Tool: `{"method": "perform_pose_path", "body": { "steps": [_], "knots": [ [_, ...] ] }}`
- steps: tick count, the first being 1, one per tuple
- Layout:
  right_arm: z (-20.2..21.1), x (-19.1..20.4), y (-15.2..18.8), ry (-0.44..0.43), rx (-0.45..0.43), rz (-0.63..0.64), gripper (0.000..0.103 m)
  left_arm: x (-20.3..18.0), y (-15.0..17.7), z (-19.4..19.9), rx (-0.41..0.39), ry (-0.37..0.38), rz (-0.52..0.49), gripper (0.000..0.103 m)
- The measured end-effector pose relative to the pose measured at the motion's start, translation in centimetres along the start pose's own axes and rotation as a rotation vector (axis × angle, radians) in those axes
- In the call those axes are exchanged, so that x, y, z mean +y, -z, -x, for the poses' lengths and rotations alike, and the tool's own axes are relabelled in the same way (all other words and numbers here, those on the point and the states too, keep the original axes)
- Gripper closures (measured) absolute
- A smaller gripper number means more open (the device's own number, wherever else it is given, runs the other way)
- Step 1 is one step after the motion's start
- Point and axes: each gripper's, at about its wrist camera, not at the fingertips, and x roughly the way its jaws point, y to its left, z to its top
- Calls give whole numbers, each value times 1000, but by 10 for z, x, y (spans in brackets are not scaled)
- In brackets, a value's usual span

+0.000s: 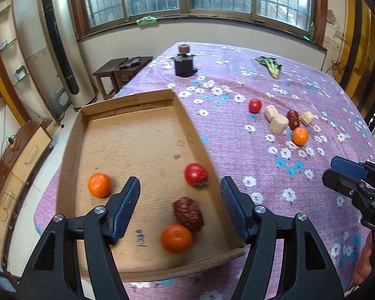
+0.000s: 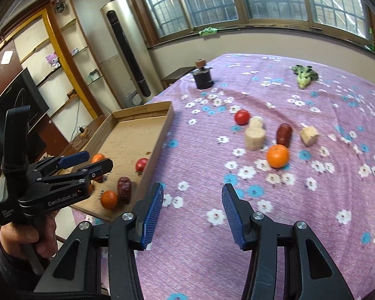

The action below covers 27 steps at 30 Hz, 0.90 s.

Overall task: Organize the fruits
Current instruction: 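Move both tools back over the remaining items on the tablecloth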

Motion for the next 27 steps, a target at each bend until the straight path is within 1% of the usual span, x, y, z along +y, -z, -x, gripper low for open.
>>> {"method": "perform_pose_path", "body": {
  "steps": [8,12,17,22,25,27],
  "knots": [
    [6,-46,3,73,-8,-63,52,-42,-5,-10,39,110,-50,37],
    [2,-66,1,103,-10,-77,52,-64,-10,-18,47,128,-74,37],
    [-24,-81,-10,122,29,-64,53,-80,-21,-35,70,152,-66,37],
    [-61,-93,-26,133,77,-44,52,-89,-32,-52,91,163,-63,37],
    [-80,-95,-34,123,99,-36,52,-92,-39,-65,106,178,-52,37],
    [-90,-97,-38,134,106,-20,54,-97,-45,-75,117,191,-48,37]
  ]
}}
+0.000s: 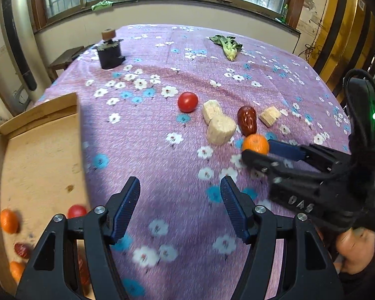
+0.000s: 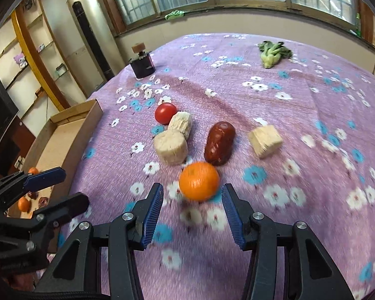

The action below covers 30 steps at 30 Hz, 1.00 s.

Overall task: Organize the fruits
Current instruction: 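Move both tools back over the remaining items on the tablecloth, then grasp a round pale bread piece with the left tool while the right tool grasps an orange, then carry the bread piece with the left tool while the right tool carries the orange to the tray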

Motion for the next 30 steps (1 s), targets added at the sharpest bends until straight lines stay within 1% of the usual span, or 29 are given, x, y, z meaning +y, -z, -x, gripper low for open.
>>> {"method": "perform_pose_path", "body": {
  "steps": [1,2,5,6,8,14,15,16,17,18,19,23,30],
  "knots": [
    [-2,-1,-1,5,2,-1,66,-2,-4,-6,7,8,2,37],
    [-2,-4,-1,8,0,-9,68,-4,-8,-13,18,18,3,37],
    [13,-10,5,-9,-27,-35,68,-12,-19,-29,31,46,8,37],
    [19,-13,8,2,-36,-49,69,-14,-23,-35,38,56,11,37],
    [35,-23,16,-19,-65,-97,69,-21,-31,-47,50,80,7,37],
    [62,-41,37,-21,-101,-183,69,-39,-46,-77,63,72,-9,38],
    [65,-43,40,-20,-104,-194,69,-40,-46,-79,56,66,-14,43],
    [67,-44,41,-20,-106,-202,69,-41,-46,-79,43,47,-22,58],
    [69,-45,43,-20,-108,-209,69,-41,-46,-78,36,45,-28,63],
    [71,-45,44,-20,-110,-214,69,-40,-46,-78,37,68,-23,70],
    [72,-44,44,-19,-112,-216,69,-39,-45,-77,38,81,-15,70],
    [76,-41,46,-21,-117,-216,69,-31,-36,-67,31,76,-6,70],
    [85,-16,44,-40,-132,-175,69,-20,-12,-34,-4,38,-10,70]
  ]
}}
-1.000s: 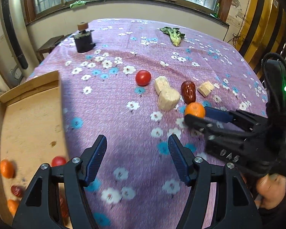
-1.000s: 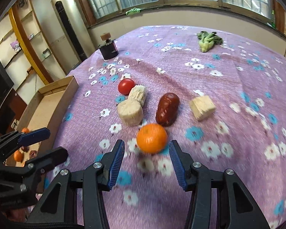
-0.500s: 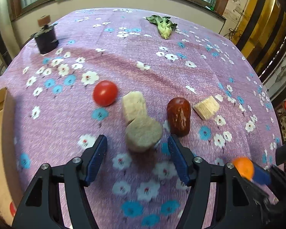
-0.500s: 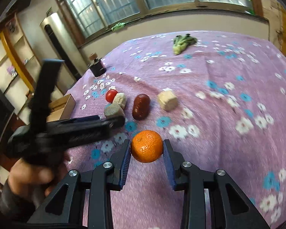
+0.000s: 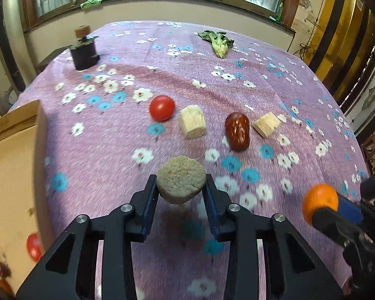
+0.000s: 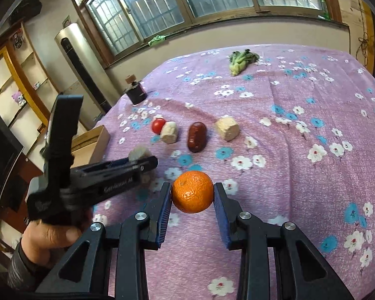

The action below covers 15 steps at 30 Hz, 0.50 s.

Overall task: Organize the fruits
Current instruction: 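Carry the bread piece with the left tool while the right tool carries the orange to the tray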

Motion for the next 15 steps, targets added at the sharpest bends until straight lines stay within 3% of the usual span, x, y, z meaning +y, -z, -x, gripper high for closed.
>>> {"method": "perform_pose_path", "body": {
  "steps": [15],
  "knots": [
    [11,50,5,-43,-14,89,69,25,28,60,-88,-94,-10,70]
  ]
}}
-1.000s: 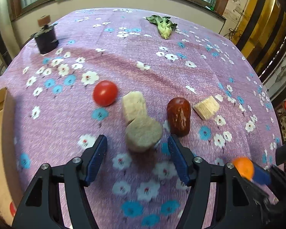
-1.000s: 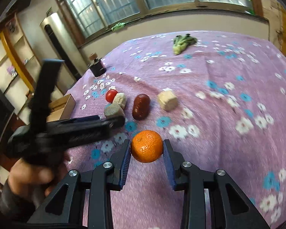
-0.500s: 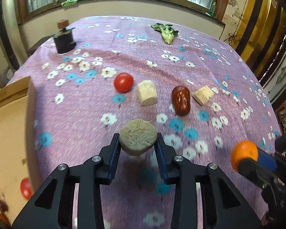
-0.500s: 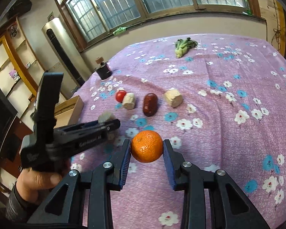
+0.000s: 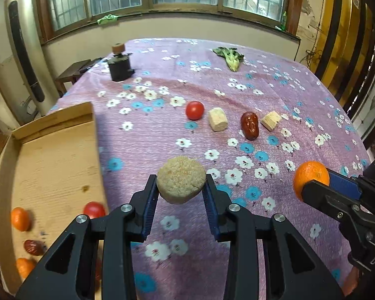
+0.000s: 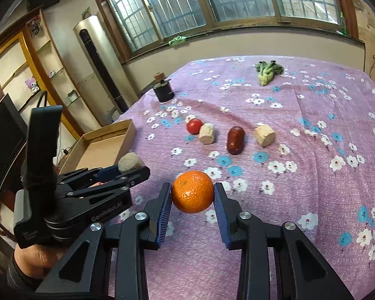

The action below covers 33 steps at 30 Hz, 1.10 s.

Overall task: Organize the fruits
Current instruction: 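Carry the bread piece with the left tool while the right tool carries the orange to the tray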

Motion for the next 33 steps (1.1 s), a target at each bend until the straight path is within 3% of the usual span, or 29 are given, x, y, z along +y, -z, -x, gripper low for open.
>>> {"method": "perform_pose_path", "body": {
  "steps": [33],
  "knots": [
    [-23,94,0,-131,42,136,69,83,32,38,-25,-97,121,70]
  ]
}}
